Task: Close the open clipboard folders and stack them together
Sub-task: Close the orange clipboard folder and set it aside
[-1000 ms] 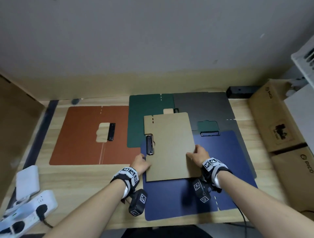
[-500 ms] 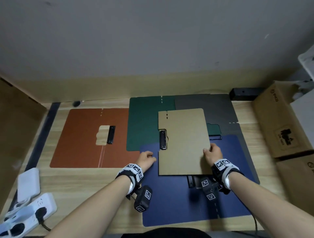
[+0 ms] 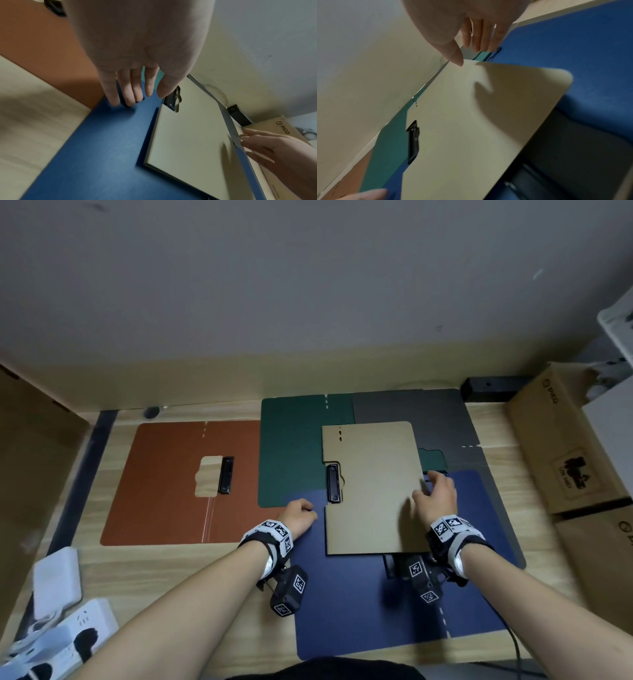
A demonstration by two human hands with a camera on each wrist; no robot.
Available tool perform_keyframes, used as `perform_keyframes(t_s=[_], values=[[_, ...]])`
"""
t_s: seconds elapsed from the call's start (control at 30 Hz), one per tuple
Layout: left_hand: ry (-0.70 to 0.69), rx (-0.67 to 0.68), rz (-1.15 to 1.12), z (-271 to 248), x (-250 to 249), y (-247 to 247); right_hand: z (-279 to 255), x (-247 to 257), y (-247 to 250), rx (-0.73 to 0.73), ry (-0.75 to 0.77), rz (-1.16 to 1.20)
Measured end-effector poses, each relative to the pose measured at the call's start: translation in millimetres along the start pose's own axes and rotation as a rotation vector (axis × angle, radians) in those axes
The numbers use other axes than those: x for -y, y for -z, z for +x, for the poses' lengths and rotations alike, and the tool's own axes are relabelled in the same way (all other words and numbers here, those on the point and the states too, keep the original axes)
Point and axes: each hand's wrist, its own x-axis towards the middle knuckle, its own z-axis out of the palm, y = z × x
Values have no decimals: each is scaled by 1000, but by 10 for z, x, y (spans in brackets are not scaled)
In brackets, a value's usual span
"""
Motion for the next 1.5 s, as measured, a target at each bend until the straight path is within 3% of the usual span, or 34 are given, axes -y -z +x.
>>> perform_keyframes(t_s=[0.27, 0.53, 0.7, 0.93, 1.07, 1.23, 1.5], values=[[-63, -180, -28, -70, 579, 917, -470, 702, -876, 17, 290, -86], [35, -470, 10, 73, 1509, 2040, -982, 1438, -2179, 234, 594, -271], [175, -562, 117, 106, 1978, 2548, -1214, 1659, -2593, 351, 729, -425], [352, -566, 218, 60, 2274, 2830, -1298, 1674, -2618, 442, 728, -606], [395, -552, 104, 92, 2300, 2899, -1313, 1779, -2627, 496, 712, -685], [346, -579, -217, -7, 2452, 3087, -1385, 1904, -2676, 522, 675, -744], [279, -709, -328, -261, 2379, 3545, -1567, 2247, -2950, 601, 693, -721]])
